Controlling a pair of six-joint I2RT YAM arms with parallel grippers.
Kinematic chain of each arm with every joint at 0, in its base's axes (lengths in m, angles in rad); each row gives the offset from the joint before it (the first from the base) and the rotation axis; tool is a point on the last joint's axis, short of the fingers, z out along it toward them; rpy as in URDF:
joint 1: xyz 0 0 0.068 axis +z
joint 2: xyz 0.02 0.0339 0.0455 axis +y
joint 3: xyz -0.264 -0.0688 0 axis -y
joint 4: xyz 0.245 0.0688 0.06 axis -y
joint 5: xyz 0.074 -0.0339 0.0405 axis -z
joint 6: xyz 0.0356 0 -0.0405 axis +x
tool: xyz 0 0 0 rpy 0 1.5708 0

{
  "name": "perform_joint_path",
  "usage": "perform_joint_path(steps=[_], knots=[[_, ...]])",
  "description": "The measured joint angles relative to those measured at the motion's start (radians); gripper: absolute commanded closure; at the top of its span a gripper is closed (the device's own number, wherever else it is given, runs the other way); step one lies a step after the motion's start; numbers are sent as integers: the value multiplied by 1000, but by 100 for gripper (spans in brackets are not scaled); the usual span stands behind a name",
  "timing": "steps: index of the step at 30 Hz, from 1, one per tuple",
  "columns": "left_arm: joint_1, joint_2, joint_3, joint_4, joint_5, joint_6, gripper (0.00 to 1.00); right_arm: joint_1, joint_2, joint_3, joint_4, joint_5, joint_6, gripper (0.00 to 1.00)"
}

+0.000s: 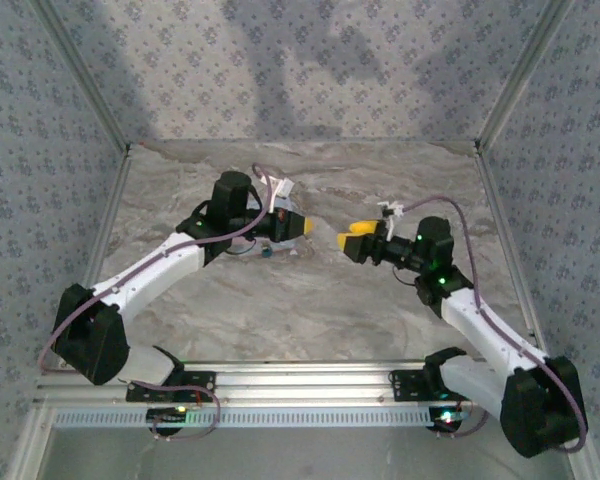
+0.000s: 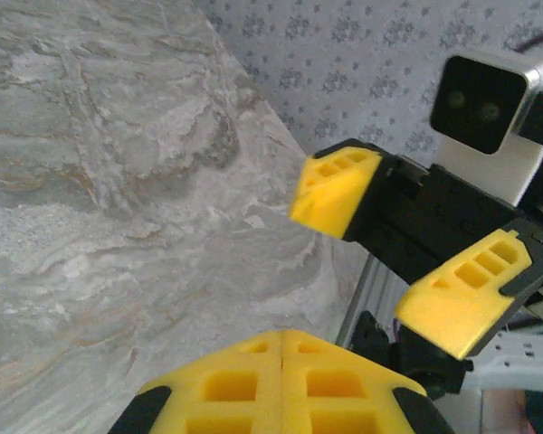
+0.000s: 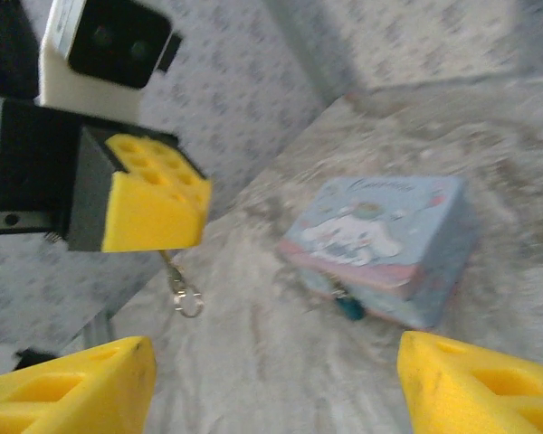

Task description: Unlock the padlock with the key

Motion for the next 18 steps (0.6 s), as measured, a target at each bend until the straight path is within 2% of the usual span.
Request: perform_joint_path(steps=[5, 11, 18], knots=[[0, 0, 0, -13, 31, 9, 100, 73, 98, 55, 29, -79, 7, 29], [0, 0, 0, -13, 49, 9, 100, 126, 199, 99, 61, -107, 8, 35], [0, 0, 0, -14, 52, 9, 100, 160, 260, 122, 81, -111, 12, 48]])
